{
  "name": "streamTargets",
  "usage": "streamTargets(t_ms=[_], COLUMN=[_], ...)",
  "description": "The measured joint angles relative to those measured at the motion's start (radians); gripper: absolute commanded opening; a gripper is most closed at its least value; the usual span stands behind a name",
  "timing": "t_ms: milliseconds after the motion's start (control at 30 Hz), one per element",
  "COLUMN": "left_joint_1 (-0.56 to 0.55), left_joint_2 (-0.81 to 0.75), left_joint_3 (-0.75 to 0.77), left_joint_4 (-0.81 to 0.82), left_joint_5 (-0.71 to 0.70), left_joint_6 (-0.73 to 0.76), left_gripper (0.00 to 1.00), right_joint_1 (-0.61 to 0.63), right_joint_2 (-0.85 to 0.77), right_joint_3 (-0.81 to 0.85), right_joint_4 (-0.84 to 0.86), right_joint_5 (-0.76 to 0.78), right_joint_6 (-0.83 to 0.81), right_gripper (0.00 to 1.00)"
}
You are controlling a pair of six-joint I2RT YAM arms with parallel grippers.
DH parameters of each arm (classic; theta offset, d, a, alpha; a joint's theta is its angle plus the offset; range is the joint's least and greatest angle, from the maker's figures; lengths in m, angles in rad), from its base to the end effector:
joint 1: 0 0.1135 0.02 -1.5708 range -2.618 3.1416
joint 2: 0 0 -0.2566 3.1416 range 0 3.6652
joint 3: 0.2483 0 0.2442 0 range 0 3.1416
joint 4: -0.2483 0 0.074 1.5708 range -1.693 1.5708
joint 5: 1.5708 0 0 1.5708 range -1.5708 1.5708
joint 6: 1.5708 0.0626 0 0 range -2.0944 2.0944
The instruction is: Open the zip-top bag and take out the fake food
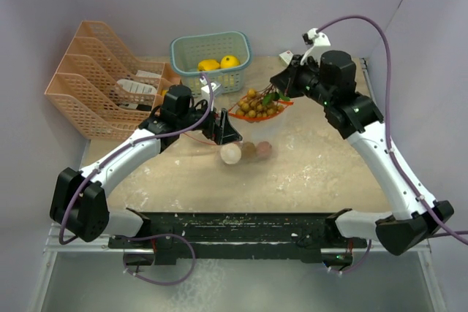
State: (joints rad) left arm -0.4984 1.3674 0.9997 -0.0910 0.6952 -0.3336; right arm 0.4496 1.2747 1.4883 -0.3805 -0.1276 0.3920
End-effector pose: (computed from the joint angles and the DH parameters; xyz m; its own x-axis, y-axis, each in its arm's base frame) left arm 0.2620 -0.1882 0.2817 -0.6529 0.0690 -0.7543 0.6962 0.4472 -0.5616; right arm 0.2649 0.1367 0.4452 -0.3461 0.2537 -0.9032 -0.4456 0.8027 0.3963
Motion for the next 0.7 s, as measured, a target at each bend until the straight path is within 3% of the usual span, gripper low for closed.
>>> streamTargets(t_ms=[433, 567, 700], left_joint_1=[0.0, 0.0, 0.0], left_joint_2=[0.0, 0.0, 0.0], left_joint_3=[0.001, 0.001, 0.0], left_joint_4=[0.0, 0.0, 0.001], left_joint_5=[0.0, 0.0, 0.0], left_joint_6=[0.002, 0.002, 0.003], left_gripper=[1.0, 0.95, 0.84], right_joint_1=[-0.044, -0.044, -0.044], right_joint_2=[-0.059, -0.037, -0.006], right_joint_3=[-0.008, 0.025, 0.077], right_joint_4=[0.057, 0.067, 0.08], right_joint_5=[0.058, 0.055, 0.054], right_joint_6=[0.025, 0.028, 0.029], right_gripper=[0.0, 0.0, 0.0])
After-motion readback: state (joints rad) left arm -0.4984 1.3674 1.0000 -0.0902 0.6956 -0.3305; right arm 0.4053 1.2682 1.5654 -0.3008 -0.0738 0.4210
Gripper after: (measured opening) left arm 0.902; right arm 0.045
